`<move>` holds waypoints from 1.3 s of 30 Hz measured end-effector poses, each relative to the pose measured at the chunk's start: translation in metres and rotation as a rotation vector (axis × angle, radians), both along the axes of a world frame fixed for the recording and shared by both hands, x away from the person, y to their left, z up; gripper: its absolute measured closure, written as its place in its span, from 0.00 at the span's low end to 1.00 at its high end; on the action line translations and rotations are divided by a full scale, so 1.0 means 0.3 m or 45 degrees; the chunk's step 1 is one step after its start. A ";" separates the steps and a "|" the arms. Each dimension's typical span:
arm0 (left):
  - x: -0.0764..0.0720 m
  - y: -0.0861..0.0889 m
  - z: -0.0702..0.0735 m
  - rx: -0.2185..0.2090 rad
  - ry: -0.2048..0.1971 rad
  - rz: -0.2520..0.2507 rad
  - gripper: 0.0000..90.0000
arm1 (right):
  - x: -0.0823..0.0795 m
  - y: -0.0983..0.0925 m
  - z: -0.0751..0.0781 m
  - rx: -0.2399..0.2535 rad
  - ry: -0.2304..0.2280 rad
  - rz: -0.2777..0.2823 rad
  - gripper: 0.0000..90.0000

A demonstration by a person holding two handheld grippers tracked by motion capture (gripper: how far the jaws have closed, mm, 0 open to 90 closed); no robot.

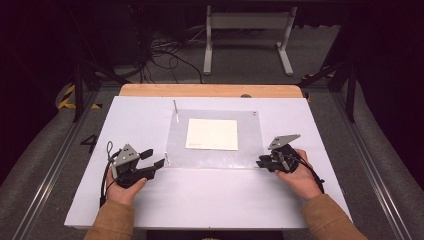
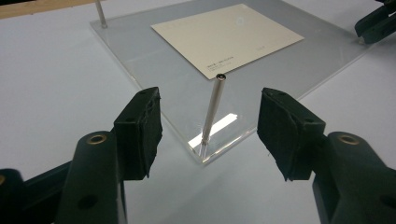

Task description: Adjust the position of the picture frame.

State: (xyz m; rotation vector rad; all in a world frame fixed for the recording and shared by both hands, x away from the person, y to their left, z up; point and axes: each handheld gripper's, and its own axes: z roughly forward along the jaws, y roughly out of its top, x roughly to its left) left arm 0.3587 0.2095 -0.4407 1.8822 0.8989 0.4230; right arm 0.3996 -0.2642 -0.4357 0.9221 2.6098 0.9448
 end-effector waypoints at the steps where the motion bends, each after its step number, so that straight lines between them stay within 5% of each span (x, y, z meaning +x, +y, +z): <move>1: 0.001 0.002 -0.001 0.006 -0.002 0.003 0.45 | 0.000 0.002 -0.002 -0.002 -0.007 0.011 0.86; 12: -0.008 0.020 -0.005 -0.029 0.010 0.026 0.45 | -0.024 0.011 -0.002 -0.013 -0.012 0.070 0.92; 19: -0.039 0.035 -0.003 -0.029 0.002 0.038 0.40 | -0.112 0.040 -0.012 0.038 0.007 0.166 0.92; 30: -0.052 0.063 -0.009 -0.024 0.026 0.066 0.38 | -0.263 0.154 -0.016 0.027 0.017 0.307 0.92; 33: -0.053 0.066 -0.012 -0.025 0.037 0.073 0.38 | -0.299 0.180 -0.017 0.027 0.023 0.279 0.92; 39: -0.048 0.069 -0.018 -0.007 0.047 0.088 0.38 | -0.369 0.237 -0.020 0.048 0.055 0.353 0.92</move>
